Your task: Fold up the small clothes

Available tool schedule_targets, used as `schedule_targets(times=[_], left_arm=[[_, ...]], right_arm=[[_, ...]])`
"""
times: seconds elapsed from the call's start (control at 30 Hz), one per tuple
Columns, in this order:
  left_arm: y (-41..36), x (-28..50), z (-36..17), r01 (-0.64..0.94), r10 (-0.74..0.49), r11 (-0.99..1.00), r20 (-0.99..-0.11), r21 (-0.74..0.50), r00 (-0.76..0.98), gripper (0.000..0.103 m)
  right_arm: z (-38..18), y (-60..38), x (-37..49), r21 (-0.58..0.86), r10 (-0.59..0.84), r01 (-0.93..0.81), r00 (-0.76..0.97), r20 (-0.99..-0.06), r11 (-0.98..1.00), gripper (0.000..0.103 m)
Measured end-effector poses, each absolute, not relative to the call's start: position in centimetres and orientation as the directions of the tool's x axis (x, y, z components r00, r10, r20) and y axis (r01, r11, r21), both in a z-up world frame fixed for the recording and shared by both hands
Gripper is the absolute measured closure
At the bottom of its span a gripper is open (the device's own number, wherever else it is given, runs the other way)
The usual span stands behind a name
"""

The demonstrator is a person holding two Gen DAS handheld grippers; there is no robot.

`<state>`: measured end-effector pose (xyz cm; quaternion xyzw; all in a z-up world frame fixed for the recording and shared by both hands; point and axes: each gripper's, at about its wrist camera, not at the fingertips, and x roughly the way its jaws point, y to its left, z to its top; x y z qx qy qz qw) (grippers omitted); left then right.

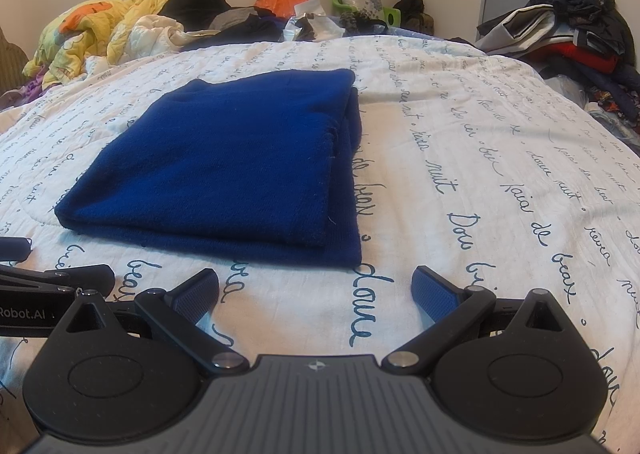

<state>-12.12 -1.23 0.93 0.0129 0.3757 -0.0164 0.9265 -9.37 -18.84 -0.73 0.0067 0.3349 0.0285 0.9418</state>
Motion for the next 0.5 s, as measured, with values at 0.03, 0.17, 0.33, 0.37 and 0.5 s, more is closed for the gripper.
schedule_targets(times=[0.03,0.17,0.33,0.37,0.5], left_arm=[[-1.22,-12.11,0.94,0.041,-0.021,0.999,-0.697,0.012,0.717,0.000],[-1.25,-11.90,1.03,0.040,-0.020,0.999,-0.706,0.011,0.708,0.000],[-1.26,-11.87,1.01,0.040,-0.021,0.999,-0.706,0.011,0.707,0.000],[-1.25,-11.84,1.02,0.041,-0.021,0.999,-0.708,0.011,0.706,0.000],[-1.28,-11.74,1.02,0.041,-0.021,0.999,-0.713,0.011,0.701,0.000]], right_arm=[[-0.72,-18.85,-9.39,0.031,0.058,-0.049,0.774,-0.630,0.998,0.000],[-0.73,-18.93,-9.36,0.032,0.059,-0.050,0.774,-0.630,0.998,0.000],[-0.76,-18.97,-9.29,0.032,0.060,-0.052,0.774,-0.631,0.998,0.000],[-0.76,-18.95,-9.27,0.032,0.060,-0.052,0.774,-0.631,0.998,0.000],[-0.75,-18.89,-9.29,0.031,0.060,-0.052,0.774,-0.630,0.998,0.000]])
